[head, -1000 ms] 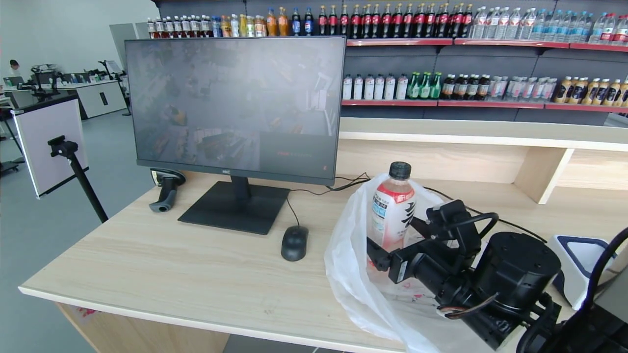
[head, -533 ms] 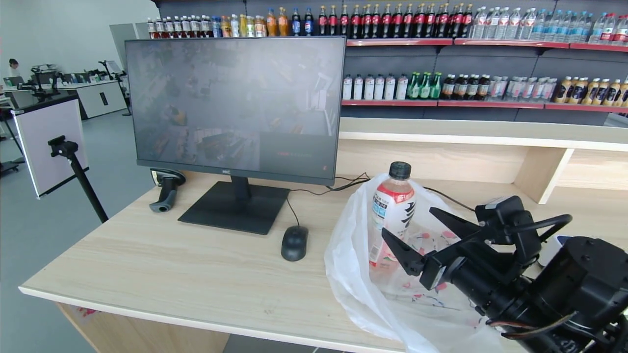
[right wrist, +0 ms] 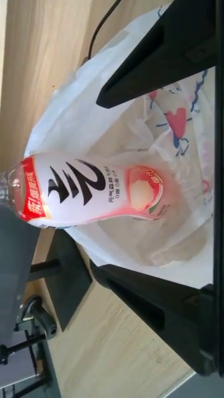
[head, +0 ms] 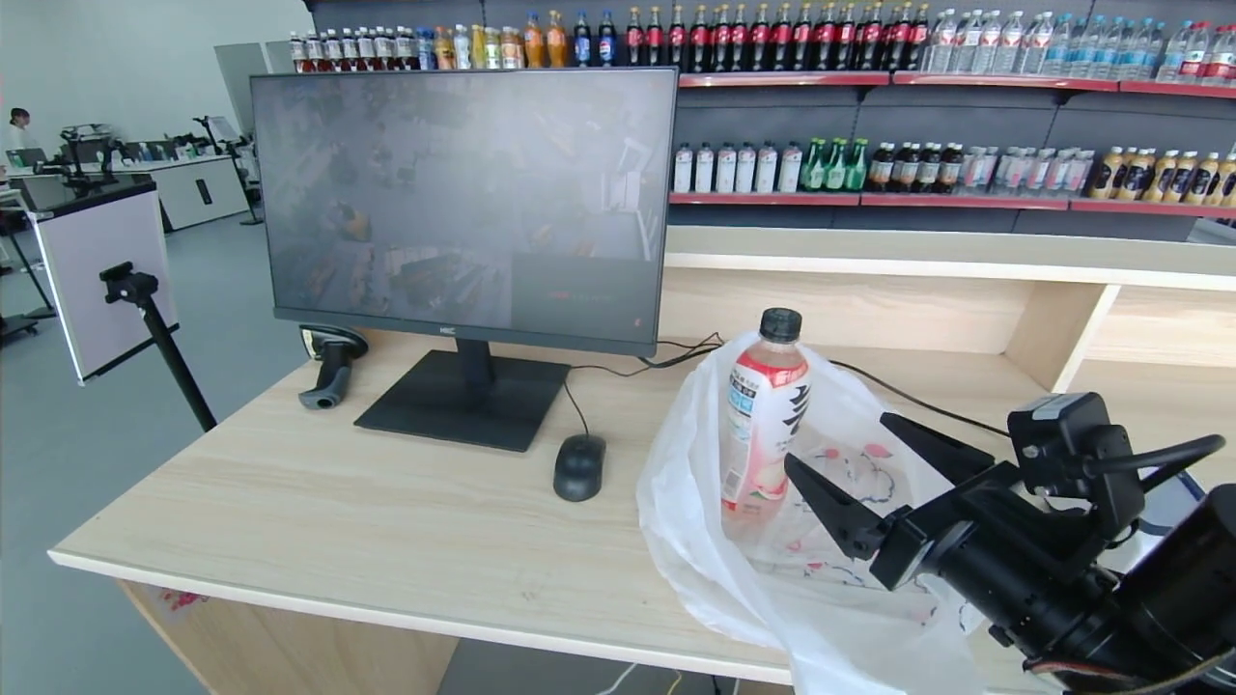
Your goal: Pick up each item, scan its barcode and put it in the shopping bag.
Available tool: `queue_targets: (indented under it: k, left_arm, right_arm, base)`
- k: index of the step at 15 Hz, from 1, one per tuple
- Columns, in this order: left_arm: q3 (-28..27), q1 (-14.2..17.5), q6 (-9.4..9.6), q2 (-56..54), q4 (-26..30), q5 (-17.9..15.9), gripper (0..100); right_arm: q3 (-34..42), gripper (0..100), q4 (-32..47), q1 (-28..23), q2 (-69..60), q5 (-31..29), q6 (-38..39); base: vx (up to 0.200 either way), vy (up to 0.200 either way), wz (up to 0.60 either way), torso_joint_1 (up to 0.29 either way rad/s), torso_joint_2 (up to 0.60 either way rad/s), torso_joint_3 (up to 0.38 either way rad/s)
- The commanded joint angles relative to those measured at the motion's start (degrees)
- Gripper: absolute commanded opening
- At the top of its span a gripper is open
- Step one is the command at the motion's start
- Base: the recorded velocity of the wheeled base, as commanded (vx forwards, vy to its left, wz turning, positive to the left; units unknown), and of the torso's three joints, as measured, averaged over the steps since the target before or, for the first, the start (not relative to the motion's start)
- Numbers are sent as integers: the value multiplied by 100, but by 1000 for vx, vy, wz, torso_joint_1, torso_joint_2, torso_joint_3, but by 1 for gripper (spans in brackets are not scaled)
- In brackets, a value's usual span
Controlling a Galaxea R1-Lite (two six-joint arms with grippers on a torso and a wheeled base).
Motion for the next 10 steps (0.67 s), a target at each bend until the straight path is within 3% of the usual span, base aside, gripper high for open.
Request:
queue_targets:
  k: [1, 4, 10]
  left_arm:
    - [-4, 0, -6, -2, -1, 0, 100]
    - [5, 0, -6, -2, -9, 0, 100]
    - [5, 0, 2, -2, -9, 0, 100]
  right_arm:
    - [-119, 100, -12, 37, -12, 1, 36]
    - [-163, 100, -12, 46, 49, 1, 45]
    - [-93, 100, -12, 46, 14, 1, 45]
  base:
    - [-200, 0, 0, -12, -2, 2]
    - [-200, 0, 0, -6, -12, 5]
    - [0, 0, 0, 0, 0, 0]
